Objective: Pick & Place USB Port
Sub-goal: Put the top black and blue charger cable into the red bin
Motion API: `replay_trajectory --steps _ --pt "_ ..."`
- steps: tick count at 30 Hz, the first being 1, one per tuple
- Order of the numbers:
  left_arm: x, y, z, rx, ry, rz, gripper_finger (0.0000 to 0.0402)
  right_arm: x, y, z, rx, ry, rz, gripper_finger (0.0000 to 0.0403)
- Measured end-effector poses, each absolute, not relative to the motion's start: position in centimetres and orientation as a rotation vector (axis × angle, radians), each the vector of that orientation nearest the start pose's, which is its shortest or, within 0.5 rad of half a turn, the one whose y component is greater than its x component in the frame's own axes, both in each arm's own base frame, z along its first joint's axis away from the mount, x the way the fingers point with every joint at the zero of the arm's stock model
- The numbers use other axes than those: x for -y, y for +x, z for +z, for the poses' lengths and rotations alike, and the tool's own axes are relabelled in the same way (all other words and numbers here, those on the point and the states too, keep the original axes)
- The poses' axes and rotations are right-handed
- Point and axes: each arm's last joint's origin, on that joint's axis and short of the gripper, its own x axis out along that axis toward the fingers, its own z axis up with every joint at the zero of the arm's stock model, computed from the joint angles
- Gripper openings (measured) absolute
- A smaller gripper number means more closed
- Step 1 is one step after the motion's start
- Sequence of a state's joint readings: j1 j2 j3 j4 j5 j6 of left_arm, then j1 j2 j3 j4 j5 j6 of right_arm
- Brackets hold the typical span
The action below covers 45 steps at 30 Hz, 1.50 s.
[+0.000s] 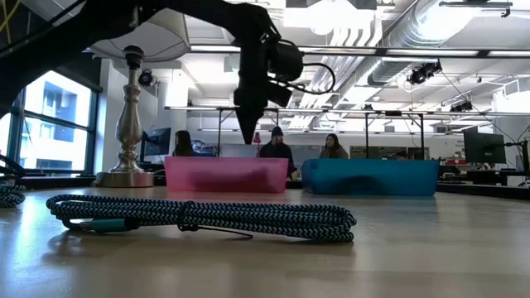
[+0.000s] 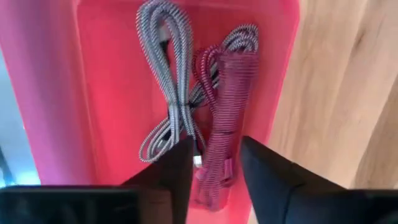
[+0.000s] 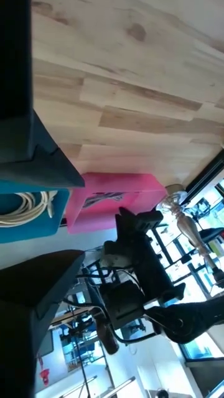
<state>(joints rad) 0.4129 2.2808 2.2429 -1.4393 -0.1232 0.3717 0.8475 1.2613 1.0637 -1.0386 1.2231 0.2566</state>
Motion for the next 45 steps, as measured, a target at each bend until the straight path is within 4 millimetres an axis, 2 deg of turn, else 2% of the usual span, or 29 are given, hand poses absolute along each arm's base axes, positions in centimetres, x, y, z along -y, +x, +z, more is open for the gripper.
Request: replay_trajectory --steps 4,8,12,16,19,23,27,29,32,36,40,45 --pt "-18.2 40.6 25.9 -1.565 0.087 0.161 0.0164 -14.1 16.7 29.2 -0.588 -0.824 -0.415 0.0167" --pt "-17.7 39.3 26.7 -1.652 0.060 0.149 0.0174 -13.6 16.9 29.2 -0.604 -0.829 -0.436 0.0168" --pt "-16.3 38.8 29.0 -1.532 -0.095 0.083 0.0175 -13.2 17.3 29.2 -0.617 -0.830 -0.455 0.0168" --pt "-14.5 38.2 31.5 -1.438 -0.147 0.023 0.0176 -12.9 17.5 29.2 -0.625 -0.826 -0.468 0.0168" --pt "-12.2 37.5 33.9 -1.373 -0.127 -0.003 0.0176 -12.9 17.5 29.2 -0.632 -0.821 -0.468 0.0168" --pt "-8.2 35.6 37.6 -1.296 -0.023 -0.028 0.0176 -12.9 17.5 29.1 -0.644 -0.810 -0.452 0.0168" --pt "-3.9 32.9 39.4 -1.288 0.100 0.031 0.0176 -12.9 17.5 29.1 -0.652 -0.802 -0.441 0.0167" --pt "-1.8 31.3 39.7 -1.295 0.140 0.044 0.0176 -12.9 17.5 29.1 -0.656 -0.797 -0.437 0.0167" --pt "0.9 29.5 38.5 -1.343 0.160 0.016 0.0176 -12.9 17.5 29.1 -0.656 -0.796 -0.436 0.0167" --pt "3.4 27.6 35.4 -1.465 0.172 -0.012 0.0176 -12.9 17.6 29.1 -0.654 -0.793 -0.436 0.0167" --pt "4.6 26.4 31.3 -1.630 0.194 -0.045 0.0176 -13.0 17.6 29.1 -0.652 -0.790 -0.436 0.0167" --pt "4.9 24.8 26.9 -1.819 0.193 -0.070 0.0176 -13.0 17.6 29.1 -0.648 -0.784 -0.437 0.0166"
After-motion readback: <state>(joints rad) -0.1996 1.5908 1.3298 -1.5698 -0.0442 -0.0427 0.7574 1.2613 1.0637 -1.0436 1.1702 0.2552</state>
